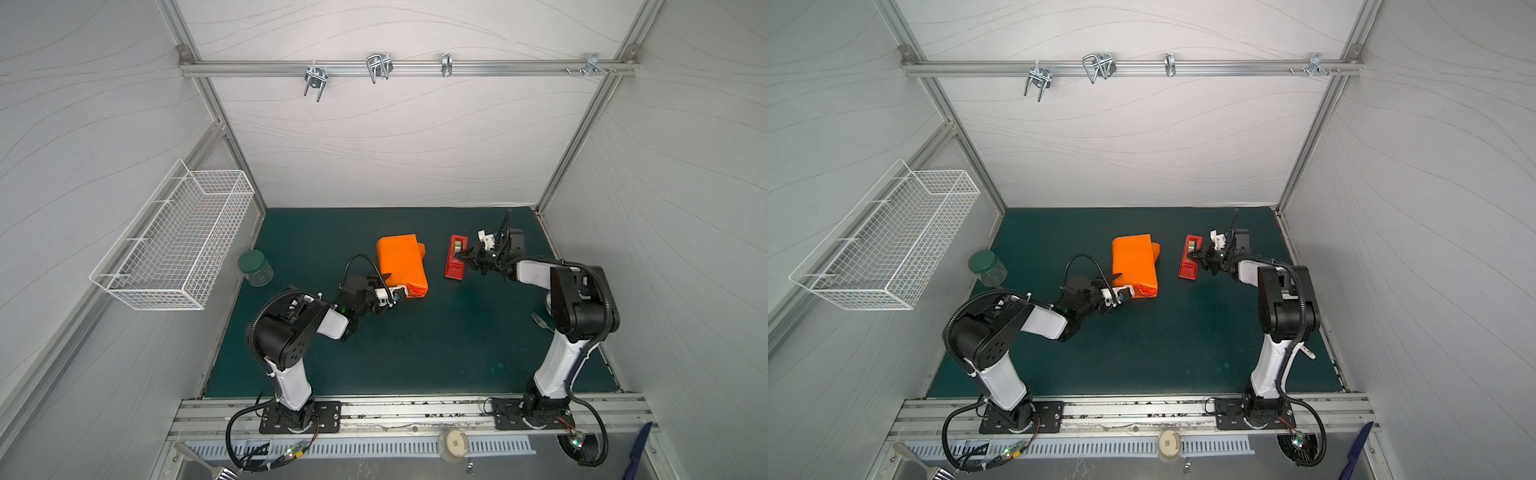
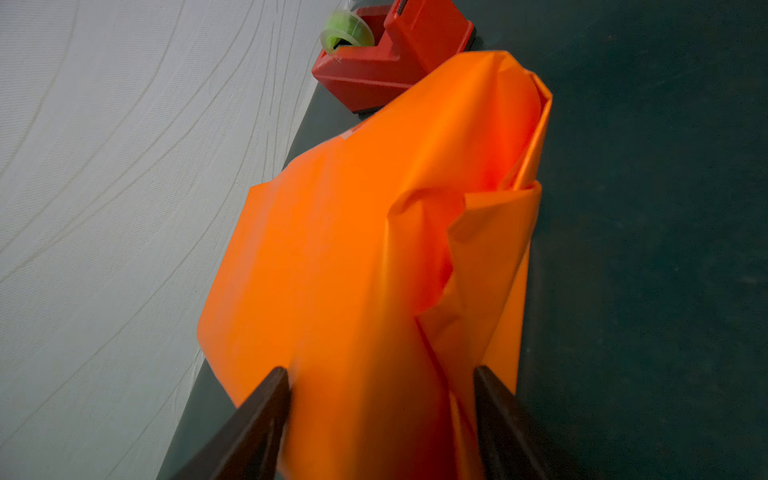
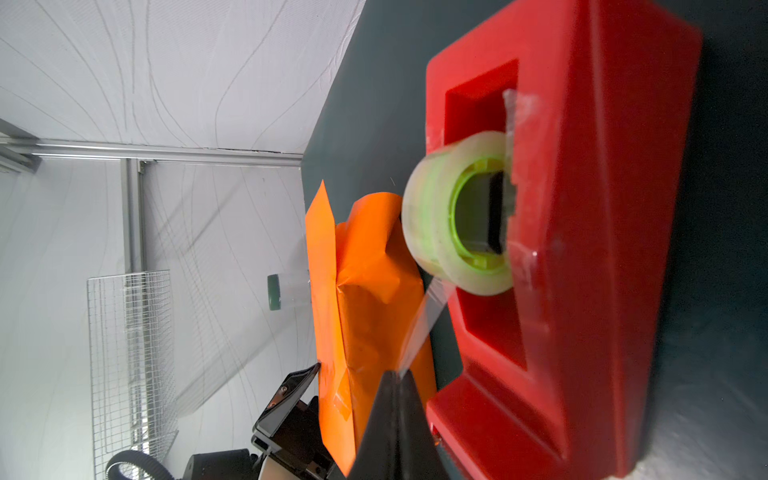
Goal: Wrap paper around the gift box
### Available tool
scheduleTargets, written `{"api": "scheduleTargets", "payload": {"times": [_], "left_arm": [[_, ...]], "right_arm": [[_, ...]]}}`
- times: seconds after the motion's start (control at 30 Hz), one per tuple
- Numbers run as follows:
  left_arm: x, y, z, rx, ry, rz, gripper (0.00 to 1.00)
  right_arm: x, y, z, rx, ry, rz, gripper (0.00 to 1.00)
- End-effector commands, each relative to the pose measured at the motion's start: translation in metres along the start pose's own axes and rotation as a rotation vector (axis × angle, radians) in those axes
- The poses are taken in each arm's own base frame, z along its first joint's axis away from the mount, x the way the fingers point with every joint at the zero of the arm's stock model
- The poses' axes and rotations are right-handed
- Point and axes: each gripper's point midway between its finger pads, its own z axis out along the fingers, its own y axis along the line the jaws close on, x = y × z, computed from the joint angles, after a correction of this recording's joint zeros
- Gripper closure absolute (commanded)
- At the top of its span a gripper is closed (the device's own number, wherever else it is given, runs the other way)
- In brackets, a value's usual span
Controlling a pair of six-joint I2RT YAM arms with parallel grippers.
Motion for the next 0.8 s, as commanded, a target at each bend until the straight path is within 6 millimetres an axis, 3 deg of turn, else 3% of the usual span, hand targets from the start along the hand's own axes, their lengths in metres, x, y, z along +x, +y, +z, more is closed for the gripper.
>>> {"api": "scheduleTargets", "payload": {"times": [0.0,0.43,0.6,0.77], "left_arm": [[0.034,-0.035,-0.002,0.12,0.126,-0.037,0.3],[0.035,-0.035,-0.001,0.119,0.127,-0.04,0.3],[0.034,-0.034,-0.001,0.117,0.126,-0.041,0.3],[0.034,-0.034,-0.001,0.115,0.127,-0.042,0.29]], "right_arm": [[0.009,0.03,-0.009,-0.09,0.029,-0.027,1.0],[0.053,0.029,-0.019,-0.079,0.036,-0.012,1.0],[0.075,0.018,-0.024,-0.04,0.041,-0.012,1.0],[0.084,-0.001,-0.022,0.0,0.048,0.002,1.0]]}}
